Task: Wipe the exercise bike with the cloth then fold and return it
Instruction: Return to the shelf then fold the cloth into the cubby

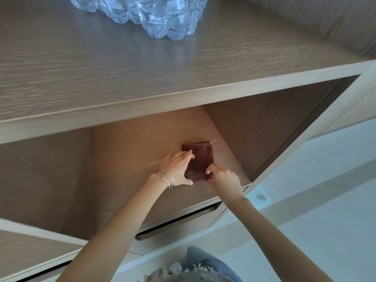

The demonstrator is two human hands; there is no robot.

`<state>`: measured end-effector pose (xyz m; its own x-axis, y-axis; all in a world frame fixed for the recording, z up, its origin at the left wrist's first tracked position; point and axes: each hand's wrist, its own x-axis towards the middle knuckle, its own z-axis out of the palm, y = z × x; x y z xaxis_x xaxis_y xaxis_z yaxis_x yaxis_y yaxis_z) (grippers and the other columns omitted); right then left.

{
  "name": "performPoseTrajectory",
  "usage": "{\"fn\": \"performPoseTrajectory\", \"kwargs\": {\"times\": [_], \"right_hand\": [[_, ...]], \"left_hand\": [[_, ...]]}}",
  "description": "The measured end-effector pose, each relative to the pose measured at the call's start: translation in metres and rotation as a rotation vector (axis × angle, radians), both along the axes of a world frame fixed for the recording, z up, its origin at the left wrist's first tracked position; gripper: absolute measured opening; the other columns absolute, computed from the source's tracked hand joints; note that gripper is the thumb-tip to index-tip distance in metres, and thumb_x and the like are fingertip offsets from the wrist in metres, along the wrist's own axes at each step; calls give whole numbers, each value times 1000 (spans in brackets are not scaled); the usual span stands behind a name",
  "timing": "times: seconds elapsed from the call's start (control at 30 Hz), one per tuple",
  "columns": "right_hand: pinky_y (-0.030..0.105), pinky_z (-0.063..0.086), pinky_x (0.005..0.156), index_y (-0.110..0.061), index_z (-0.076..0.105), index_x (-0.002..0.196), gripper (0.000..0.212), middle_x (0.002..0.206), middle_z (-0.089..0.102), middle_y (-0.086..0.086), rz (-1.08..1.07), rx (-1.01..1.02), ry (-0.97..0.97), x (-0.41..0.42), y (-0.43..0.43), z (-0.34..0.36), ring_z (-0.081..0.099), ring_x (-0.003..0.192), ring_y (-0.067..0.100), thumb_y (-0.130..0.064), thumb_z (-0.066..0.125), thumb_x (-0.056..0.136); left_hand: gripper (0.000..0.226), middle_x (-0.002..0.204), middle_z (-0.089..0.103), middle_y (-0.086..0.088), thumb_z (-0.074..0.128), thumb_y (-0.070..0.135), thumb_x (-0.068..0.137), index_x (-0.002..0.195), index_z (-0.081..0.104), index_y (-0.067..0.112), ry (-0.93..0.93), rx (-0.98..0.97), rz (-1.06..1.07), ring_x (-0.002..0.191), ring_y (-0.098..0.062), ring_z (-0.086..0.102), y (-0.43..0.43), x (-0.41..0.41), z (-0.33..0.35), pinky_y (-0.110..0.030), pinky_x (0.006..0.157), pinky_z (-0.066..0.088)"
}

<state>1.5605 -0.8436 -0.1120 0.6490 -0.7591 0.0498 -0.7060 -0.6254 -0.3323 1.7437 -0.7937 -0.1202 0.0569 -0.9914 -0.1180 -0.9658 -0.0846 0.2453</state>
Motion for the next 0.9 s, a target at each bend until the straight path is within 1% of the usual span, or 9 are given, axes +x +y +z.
{"fn": "performPoseTrajectory", "kwargs": {"times": [0.07,0.1,0.2,0.3,0.43,0.53,0.67,0.77,0.9], "right_hand": [[30,37,61,-16,59,102,22,101,63,2,-21,-15,-1,9,-15,0,59,85,29,-5,53,84],[31,37,61,-15,58,103,24,101,63,4,-31,-21,6,13,-24,1,59,85,32,-4,51,83],[33,39,62,-14,57,106,28,101,64,9,-31,-33,57,24,-51,7,60,85,37,-1,49,83],[36,44,67,-14,56,109,31,101,65,11,-28,-19,75,34,-74,9,61,88,38,0,49,82],[37,45,71,-12,55,112,33,103,66,17,-18,2,97,50,-98,13,61,92,39,1,48,83],[40,48,76,-8,54,112,28,105,65,19,8,-17,145,62,-114,17,61,96,40,0,50,86],[40,50,77,-6,55,112,25,109,64,20,58,-99,232,82,-137,22,61,100,40,1,50,88],[41,50,76,-3,53,112,26,111,63,21,107,-188,280,100,-161,26,61,101,40,5,48,88],[44,50,78,1,51,113,30,112,62,21,131,-260,292,123,-184,17,61,103,39,11,47,85]], "left_hand": [[101,158,16,3,76,48,64,145,21,23,0,49,29,142,-17,20,-15,2,2,-44,116,19],[102,158,14,2,76,48,65,147,19,24,2,53,45,143,-17,19,-23,3,4,-44,116,19],[82,157,19,0,71,41,74,143,31,23,7,-31,92,141,-19,26,-36,6,6,-38,114,25],[56,152,33,5,63,29,83,136,43,25,-4,-195,113,133,-19,39,-31,2,-1,-35,107,30],[51,150,36,5,52,21,90,140,40,24,-37,-266,97,130,-19,43,-27,-1,-9,-35,103,33],[40,147,40,4,48,18,90,130,53,20,-99,-314,117,130,-18,43,-39,-2,-10,-35,99,35],[38,149,38,8,44,21,92,129,54,23,-181,-194,212,140,-14,28,-68,7,-7,-37,104,29],[37,150,36,9,44,27,93,129,54,27,-262,-121,238,143,-16,18,-95,18,2,-41,109,23],[49,157,18,5,47,28,92,140,37,25,-315,7,276,145,-19,8,-119,31,-2,-46,113,19]]}}
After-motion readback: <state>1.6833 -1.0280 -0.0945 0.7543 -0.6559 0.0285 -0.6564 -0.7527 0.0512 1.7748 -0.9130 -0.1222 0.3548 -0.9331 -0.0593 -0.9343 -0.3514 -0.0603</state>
